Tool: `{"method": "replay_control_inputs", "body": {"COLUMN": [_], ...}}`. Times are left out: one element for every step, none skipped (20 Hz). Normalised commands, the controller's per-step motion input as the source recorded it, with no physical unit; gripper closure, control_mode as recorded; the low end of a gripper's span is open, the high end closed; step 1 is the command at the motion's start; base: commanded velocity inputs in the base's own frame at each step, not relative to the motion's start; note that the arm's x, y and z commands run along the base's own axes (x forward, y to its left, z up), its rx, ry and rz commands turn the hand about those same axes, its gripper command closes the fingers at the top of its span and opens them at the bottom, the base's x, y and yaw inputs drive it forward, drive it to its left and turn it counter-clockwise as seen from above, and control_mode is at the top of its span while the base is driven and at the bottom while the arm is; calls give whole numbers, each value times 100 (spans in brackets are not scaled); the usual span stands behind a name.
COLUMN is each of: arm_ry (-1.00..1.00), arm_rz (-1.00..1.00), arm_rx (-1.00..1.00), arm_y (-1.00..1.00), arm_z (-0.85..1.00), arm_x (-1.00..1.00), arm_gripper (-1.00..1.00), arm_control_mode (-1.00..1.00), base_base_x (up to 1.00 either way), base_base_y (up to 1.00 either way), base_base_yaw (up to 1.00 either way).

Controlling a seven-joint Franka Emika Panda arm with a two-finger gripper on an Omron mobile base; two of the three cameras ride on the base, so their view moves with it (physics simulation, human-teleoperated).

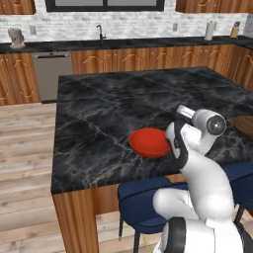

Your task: Pick up the bowls from the cabinet and place each bowl in front of a stool on the dining counter.

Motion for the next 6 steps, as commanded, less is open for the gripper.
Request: {"method": "replay_control_inputs", "body": {"arm_ry": [23,25,25,25,25,24], "arm_rz": [7,14,19,23,25,25], "arm_rx": [-17,-17,-18,-19,-18,-16], "arm_y": [21,40,49,59,53,44], "arm_z": [81,61,54,48,44,37], "arm_x": [-100,-100,-100,-100,-100,-100], "arm_gripper": [-100,-100,-100,-100,-100,-100], "arm_control_mode": [-100,-100,-100,-100,-100,-100], "base_base_x": [0,0,0,0,0,0], "base_base_y": [0,0,0,0,0,0], "base_base_yaw": [0,0,0,0,0,0]}}
